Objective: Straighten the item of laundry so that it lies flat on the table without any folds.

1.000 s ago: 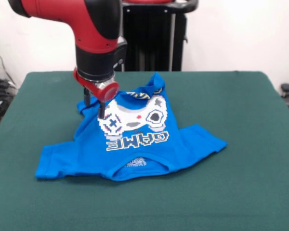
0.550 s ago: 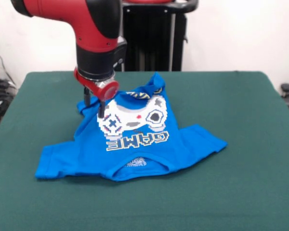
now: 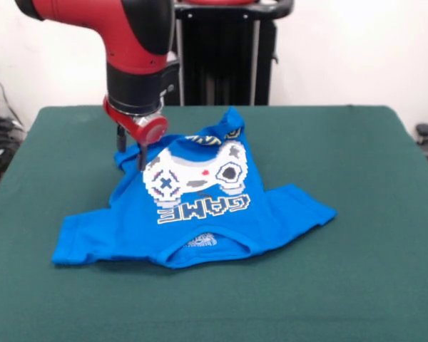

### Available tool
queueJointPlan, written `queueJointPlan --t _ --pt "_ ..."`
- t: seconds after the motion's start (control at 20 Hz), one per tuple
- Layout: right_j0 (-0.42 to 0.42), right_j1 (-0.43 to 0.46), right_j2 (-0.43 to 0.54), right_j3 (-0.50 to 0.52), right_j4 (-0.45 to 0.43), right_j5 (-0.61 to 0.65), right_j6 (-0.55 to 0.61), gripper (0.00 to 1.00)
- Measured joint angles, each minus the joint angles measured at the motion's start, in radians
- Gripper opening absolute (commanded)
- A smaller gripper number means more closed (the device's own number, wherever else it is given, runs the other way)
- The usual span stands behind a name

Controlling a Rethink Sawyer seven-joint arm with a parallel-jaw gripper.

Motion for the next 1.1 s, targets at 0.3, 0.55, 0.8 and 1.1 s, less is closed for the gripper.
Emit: queueJointPlan --t 0.3,0.55,0.8,1.1 --pt "-0.005 0.003 -0.004 0.012 -0.019 -0.019 0.000 1.00" --pt "-0.005 0.034 -0.006 0.012 -0.022 -0.058 0.000 1.00" --pt "0.000 0.060 -0.013 0.012 -0.021 -0.097 0.000 1.00" --pt "0.010 0.062 -0.026 0.012 -0.021 -0.112 0.000 1.00"
